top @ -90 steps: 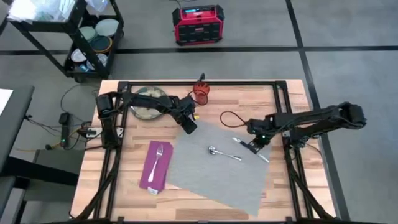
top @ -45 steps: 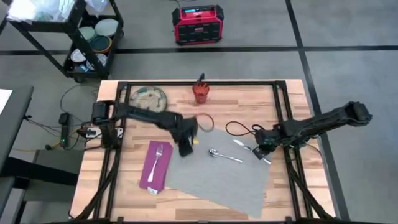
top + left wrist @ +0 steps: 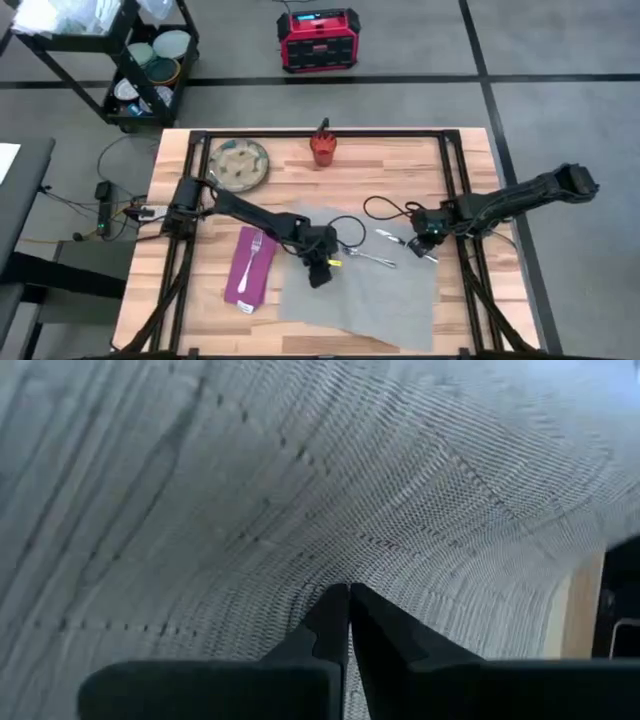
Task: Set table place
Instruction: Move the knife on top of the table mat
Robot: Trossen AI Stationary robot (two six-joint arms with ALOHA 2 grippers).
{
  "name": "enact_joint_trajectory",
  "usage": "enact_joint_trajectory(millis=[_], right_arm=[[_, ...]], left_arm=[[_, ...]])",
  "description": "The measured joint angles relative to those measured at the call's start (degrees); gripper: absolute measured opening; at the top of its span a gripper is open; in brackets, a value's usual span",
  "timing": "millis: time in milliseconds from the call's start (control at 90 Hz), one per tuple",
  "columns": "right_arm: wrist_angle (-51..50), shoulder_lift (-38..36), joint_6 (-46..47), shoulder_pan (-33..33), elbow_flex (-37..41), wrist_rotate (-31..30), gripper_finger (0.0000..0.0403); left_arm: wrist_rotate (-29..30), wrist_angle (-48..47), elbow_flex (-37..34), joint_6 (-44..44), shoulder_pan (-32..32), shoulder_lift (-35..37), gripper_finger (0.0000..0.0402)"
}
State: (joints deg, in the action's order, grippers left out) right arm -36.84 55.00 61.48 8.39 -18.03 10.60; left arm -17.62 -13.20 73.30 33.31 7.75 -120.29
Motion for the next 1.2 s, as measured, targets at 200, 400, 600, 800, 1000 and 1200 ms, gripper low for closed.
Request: enact_joint_trajectory(millis=[200, 400, 600, 800, 1000, 1200], right_arm=[[3.48, 0.11, 4.81, 4.88, 0.12, 1.66, 0.0], [4.55, 0.09, 9.02, 11.23, -1.56, -0.17, 0.0], [3.29, 0.37, 10.12, 11.06, -0.48, -0.17, 0.0], [4.2, 0.43, 8.69, 6.71, 0.01, 0.11, 0.0], [5.78, 0.48, 6.26, 3.17, 0.1, -0.86, 0.0], [5.72, 0.57, 1.73, -3.99, 0.1, -1.33, 0.0]], left_arm=[[-0.32, -4.35, 3.89, 0.64, -1.57, -3.15, 0.0], [-0.64, -5.27, 3.89, -0.46, -1.8, -3.15, 0.0], [-3.18, -6.49, 4.84, -2.24, -2.34, -3.17, 0.0], [-3.71, -13.95, 12.32, -7.42, -2.49, -3.68, 0.0], [5.3, -27.32, 23.3, -16.45, -2.46, -3.67, 0.0], [5.49, -26.18, 26.72, -21.44, -2.01, -3.61, 0.0]])
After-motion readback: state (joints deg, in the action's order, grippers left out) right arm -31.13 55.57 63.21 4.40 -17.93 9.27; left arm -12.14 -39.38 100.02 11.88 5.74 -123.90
